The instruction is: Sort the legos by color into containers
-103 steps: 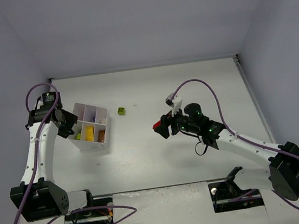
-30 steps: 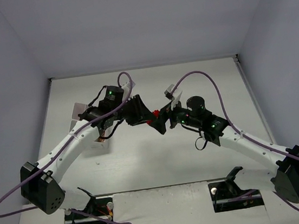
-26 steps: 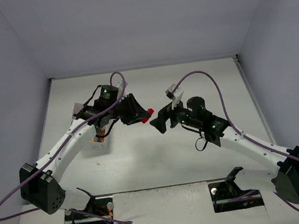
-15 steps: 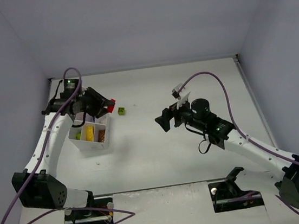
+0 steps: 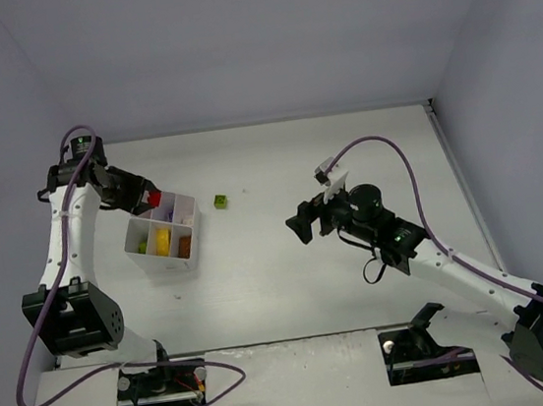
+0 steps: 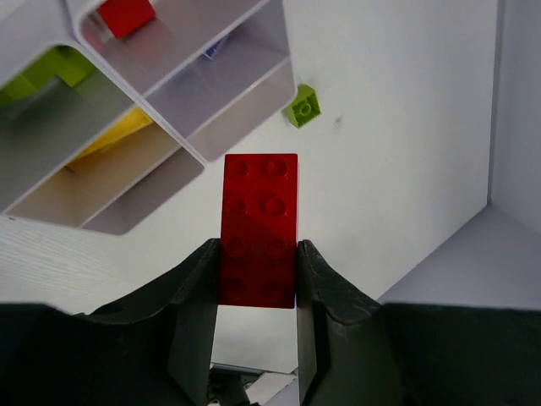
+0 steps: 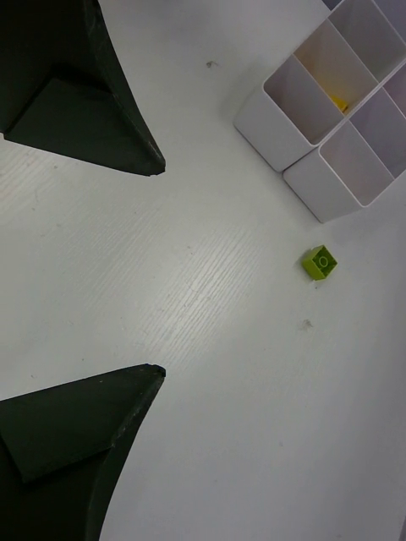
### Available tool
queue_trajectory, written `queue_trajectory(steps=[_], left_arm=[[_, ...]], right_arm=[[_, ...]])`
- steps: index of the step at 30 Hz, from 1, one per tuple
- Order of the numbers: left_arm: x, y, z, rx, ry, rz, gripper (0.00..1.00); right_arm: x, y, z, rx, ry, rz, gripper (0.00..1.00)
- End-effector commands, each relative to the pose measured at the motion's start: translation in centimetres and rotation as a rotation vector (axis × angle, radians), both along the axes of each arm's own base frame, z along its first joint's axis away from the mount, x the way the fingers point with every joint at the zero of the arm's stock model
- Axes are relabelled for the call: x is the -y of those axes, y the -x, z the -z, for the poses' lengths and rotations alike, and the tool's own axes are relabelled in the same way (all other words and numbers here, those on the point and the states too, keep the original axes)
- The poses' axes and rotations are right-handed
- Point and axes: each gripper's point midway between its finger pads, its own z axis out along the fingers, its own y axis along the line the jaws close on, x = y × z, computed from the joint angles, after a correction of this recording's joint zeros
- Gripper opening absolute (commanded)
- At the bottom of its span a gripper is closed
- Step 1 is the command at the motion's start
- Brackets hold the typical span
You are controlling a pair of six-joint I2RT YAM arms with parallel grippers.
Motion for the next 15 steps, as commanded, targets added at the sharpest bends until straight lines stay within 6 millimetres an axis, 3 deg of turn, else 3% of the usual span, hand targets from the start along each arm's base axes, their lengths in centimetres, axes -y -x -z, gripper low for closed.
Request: queue_trajectory(steps=[1,7,15], left_arm=[[-2.3,0.0,-1.2,0.012,-0.032,-0.069,0.01],[-4.8,-1.0,0.4,-0.034,-0.048,-0.102,0.01],[-5.4,-2.0,2.5,-0.097,-0.014,-0.108,0.07]], right_arm=[[0.4,-0.8,-2.6,0.077,-0.056,0.031,0.91],[0.7,-0.9,-2.5,0.08,-0.055,0.038,0.91],[1.0,-1.1,-2.1,0.072,-0.05,0.049,0.91]])
